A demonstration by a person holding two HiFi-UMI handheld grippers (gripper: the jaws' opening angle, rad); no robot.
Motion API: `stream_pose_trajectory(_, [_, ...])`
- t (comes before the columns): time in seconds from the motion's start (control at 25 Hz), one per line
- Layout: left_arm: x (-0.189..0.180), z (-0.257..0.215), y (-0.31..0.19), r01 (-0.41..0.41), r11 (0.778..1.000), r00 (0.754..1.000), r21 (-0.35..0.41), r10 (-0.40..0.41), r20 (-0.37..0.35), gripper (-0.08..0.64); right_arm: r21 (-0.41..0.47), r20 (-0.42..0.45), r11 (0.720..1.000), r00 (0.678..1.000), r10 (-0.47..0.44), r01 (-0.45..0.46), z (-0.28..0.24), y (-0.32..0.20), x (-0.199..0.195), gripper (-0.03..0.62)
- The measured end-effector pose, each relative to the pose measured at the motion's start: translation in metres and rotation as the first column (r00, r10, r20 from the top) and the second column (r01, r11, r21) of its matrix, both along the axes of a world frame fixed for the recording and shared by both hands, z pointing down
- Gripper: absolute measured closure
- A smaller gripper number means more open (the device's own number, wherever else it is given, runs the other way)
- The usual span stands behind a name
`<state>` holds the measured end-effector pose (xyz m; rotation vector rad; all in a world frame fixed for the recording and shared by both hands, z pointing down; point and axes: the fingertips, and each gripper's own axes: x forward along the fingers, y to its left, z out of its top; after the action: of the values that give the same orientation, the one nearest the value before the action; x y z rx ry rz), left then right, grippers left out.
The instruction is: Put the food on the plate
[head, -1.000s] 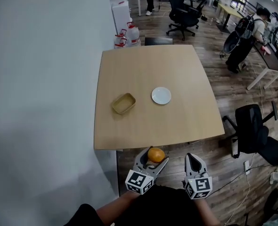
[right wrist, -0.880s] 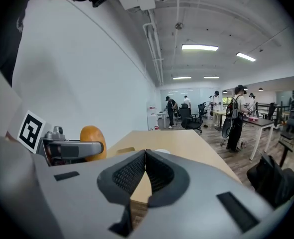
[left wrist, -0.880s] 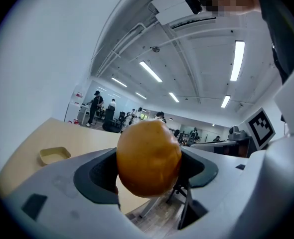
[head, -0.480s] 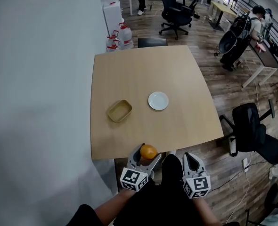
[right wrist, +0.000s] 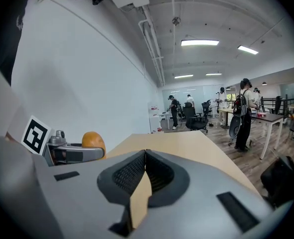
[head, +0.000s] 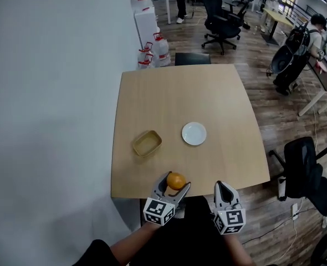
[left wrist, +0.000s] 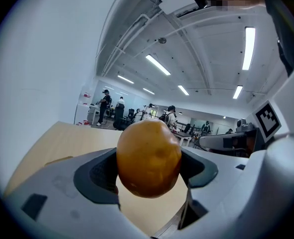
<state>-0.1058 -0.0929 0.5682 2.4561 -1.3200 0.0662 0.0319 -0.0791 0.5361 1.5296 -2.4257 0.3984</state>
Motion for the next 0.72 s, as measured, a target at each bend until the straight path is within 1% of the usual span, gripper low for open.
stream_pose_trajectory(0.16, [0.011,0.008,-0.018,-0.024,0.999,0.996,-0.026,0.027,0.087,0.233,-0.031,0.025,0.999,1.000,0.008,-0.007,0.007,-0.021,0.012,0.532])
stream_pose_trajectory(0.24, [0.016,0.011,-0.031,-0.029,0.999,0.993,-0.034,0.032,0.115,0.233,-0.042,0.033,0.999,0.999,0.003,-0.001,0.012,-0.032,0.017,0.532])
stream_pose_trajectory(0.44, [0.027,0.030,-0.076,-0.022,0.997,0.991,-0.079,0.033,0.130,0.233,-0.057,0.025,0.998,0.999,-0.020,0.021,0.021,-0.070,0.024,0.532])
stream_pose_trajectory(0.6, [0.029,0.057,-0.111,-0.019,0.991,0.991,-0.130,0.036,0.131,0.233,-0.061,0.013,0.997,0.999,-0.044,0.045,0.029,-0.095,0.025,0.532])
stream_pose_trajectory(0.72, [0.027,0.076,-0.138,-0.021,0.989,0.985,-0.148,0.046,0.164,0.233,-0.054,-0.006,0.996,0.998,-0.068,0.067,0.030,-0.114,0.024,0.532])
